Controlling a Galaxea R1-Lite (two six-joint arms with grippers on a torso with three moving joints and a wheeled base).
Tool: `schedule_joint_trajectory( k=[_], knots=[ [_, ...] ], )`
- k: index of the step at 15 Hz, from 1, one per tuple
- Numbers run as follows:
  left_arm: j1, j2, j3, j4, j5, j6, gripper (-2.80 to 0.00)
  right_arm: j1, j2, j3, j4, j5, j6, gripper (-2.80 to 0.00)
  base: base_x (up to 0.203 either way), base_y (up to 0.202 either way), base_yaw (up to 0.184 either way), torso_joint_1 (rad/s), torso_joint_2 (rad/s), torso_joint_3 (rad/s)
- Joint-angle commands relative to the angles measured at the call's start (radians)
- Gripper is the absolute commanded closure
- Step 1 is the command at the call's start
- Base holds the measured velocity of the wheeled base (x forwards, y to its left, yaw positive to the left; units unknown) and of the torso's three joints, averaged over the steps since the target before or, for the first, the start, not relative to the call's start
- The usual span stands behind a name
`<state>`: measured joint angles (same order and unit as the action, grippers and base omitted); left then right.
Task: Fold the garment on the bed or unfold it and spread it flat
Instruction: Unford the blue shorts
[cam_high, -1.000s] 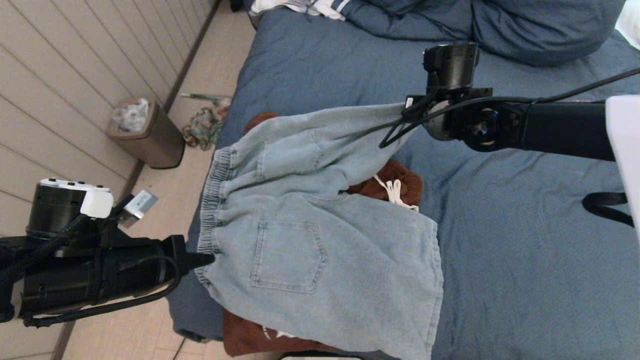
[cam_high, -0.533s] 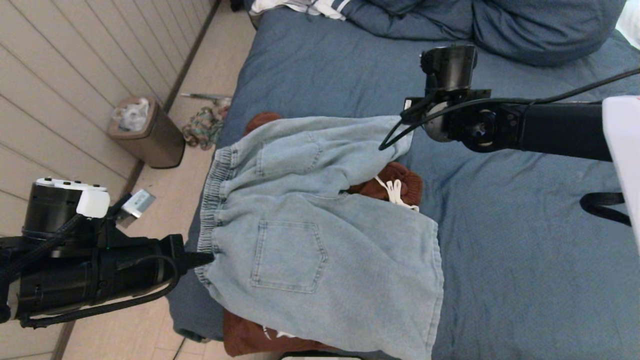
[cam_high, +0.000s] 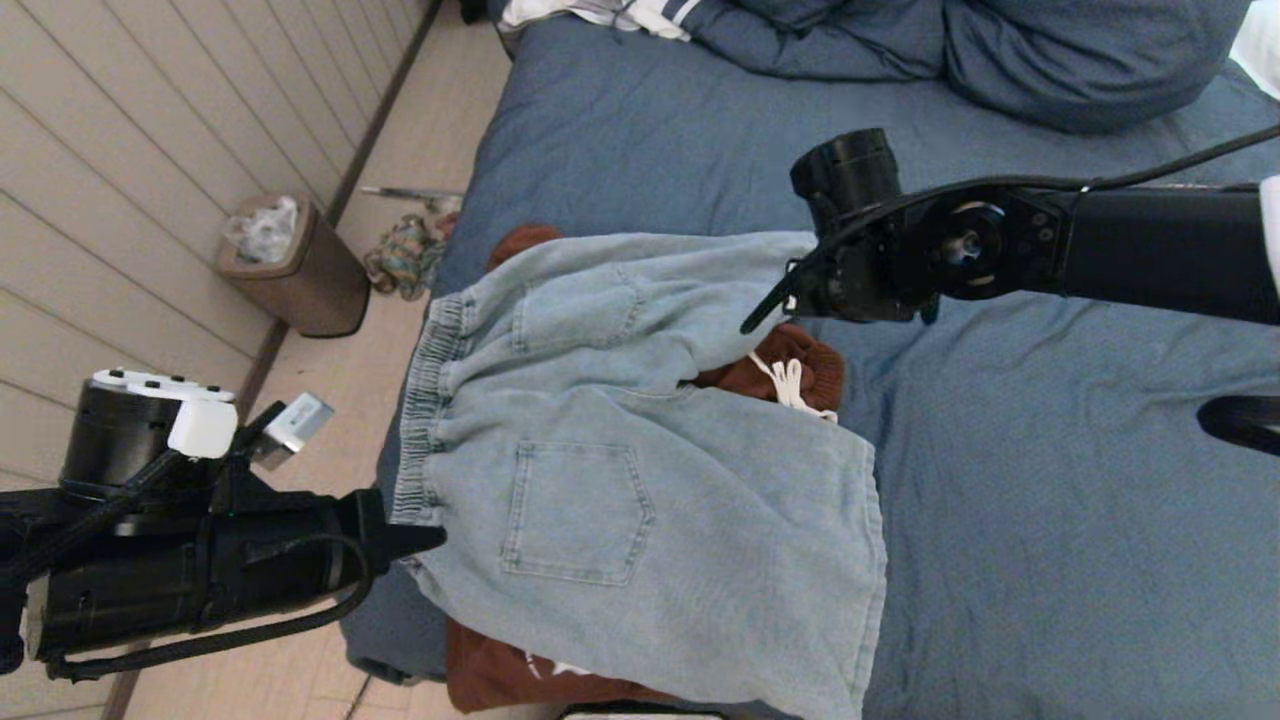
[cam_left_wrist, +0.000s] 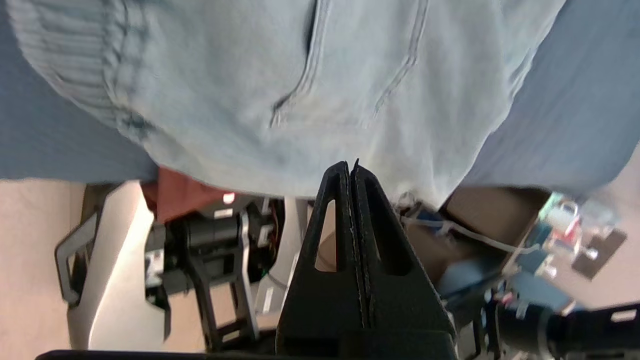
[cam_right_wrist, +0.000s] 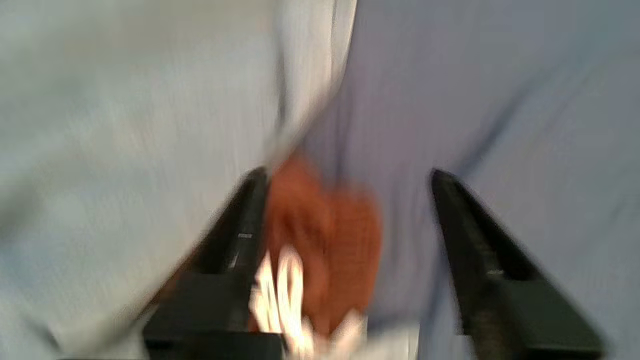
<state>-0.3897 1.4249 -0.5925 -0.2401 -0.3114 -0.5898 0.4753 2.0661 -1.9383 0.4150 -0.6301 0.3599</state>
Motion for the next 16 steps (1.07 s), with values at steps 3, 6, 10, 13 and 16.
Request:
schedule_joint_trajectory(
  k=[3, 6, 10, 13, 16],
  knots=[
    [-0.013, -0.005, 0.011, -0.003, -0.001, -0.001, 0.00, 0.002, 0.009, -0.013, 0.114, 0.060, -0.022, 0.00, 0.000, 0.000, 0.000, 0.000, 0.00, 0.000],
    [-0.012, -0.003, 0.005, -0.013, 0.006, 0.000, 0.00, 0.009, 0.007, -0.013, 0.112, 0.086, -0.014, 0.00, 0.000, 0.000, 0.000, 0.000, 0.00, 0.000],
    [-0.012, 0.085, -0.091, -0.076, 0.017, 0.005, 0.00, -0.028, -0.004, -0.012, 0.118, 0.242, -0.010, 0.00, 0.000, 0.000, 0.000, 0.000, 0.00, 0.000],
    [-0.012, 0.196, -0.234, -0.067, 0.035, 0.011, 0.00, -0.074, 0.000, -0.011, 0.117, 0.354, 0.022, 0.00, 0.000, 0.000, 0.000, 0.000, 0.00, 0.000],
    [-0.010, 0.305, -0.370, -0.062, 0.039, 0.020, 0.00, -0.072, -0.011, -0.001, 0.117, 0.468, 0.091, 0.00, 0.000, 0.000, 0.000, 0.000, 0.00, 0.000]
  ],
)
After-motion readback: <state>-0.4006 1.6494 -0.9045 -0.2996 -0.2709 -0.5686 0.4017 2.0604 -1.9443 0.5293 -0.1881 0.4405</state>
